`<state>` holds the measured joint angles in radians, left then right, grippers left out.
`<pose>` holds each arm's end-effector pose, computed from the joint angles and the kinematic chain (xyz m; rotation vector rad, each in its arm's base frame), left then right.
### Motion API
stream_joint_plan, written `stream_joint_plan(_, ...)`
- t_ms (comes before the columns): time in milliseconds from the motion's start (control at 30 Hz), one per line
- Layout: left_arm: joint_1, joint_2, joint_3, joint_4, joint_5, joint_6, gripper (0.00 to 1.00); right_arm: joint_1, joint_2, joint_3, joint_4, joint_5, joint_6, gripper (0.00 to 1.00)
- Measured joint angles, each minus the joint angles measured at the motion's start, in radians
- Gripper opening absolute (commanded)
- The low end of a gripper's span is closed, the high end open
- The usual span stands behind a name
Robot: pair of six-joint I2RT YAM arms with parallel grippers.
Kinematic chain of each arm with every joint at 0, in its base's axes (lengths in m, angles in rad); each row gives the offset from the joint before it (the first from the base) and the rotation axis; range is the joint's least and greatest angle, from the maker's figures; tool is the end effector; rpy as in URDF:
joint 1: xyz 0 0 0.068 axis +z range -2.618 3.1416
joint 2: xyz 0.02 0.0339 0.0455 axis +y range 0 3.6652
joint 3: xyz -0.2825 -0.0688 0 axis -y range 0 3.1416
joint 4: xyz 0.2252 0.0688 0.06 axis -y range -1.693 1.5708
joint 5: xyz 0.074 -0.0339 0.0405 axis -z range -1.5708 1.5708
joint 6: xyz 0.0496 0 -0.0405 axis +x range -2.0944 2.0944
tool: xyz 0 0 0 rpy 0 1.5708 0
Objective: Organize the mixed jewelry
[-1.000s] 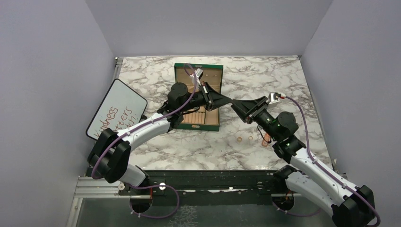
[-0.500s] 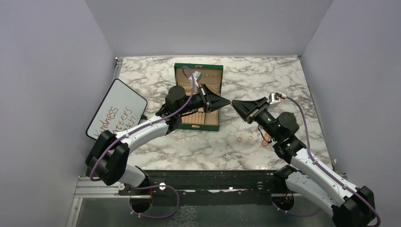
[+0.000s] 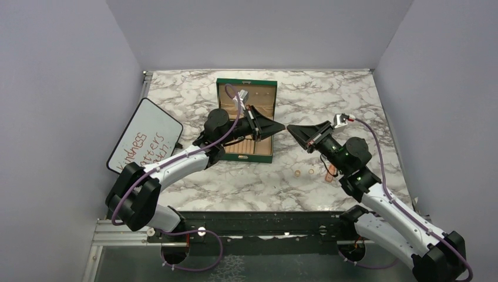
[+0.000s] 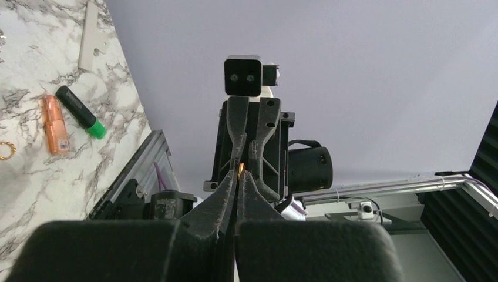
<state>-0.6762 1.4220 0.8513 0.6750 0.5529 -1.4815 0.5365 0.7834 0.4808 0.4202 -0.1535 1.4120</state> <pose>0.2299 -0.2178 0.3338 -0.1861 1.9020 -2.0279 0.1464 0.0959 0.3175 0.5854 1.5966 1.6501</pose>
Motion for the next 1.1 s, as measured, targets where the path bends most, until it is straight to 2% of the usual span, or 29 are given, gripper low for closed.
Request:
stream_joint_plan(133,0.000,-0.011,-0.021,0.008,-0.005,0.002,0.43,0.000,0.017,0.060,-0.086,-0.015,-0.027,0.01)
stream_joint_plan(233,0.001,-0.022,-0.042,0.011,-0.011,0.019,0.63,0.000,0.040,0.120,-0.157,-0.025,-0.060,0.01)
stream_joint_plan(367,0.017,-0.051,-0.098,0.011,-0.026,0.049,0.77,0.000,0.111,0.219,-0.293,-0.029,-0.133,0.01)
stream_joint_plan(600,0.156,-0.152,-0.235,-0.038,-0.055,0.120,0.82,0.000,0.326,0.376,-0.547,-0.029,-0.296,0.01)
stream_joint_plan(733,0.254,-0.210,-0.253,-0.170,-0.079,0.232,0.82,0.006,0.430,0.419,-0.628,-0.024,-0.367,0.01)
stream_joint_plan(933,0.315,-0.240,-0.072,-0.596,-0.266,0.558,0.83,0.071,0.603,0.553,-0.702,0.020,-0.445,0.01)
stream_joint_plan(1100,0.317,-0.240,0.095,-0.818,-0.459,0.836,0.83,0.159,0.756,0.687,-0.761,0.097,-0.493,0.01)
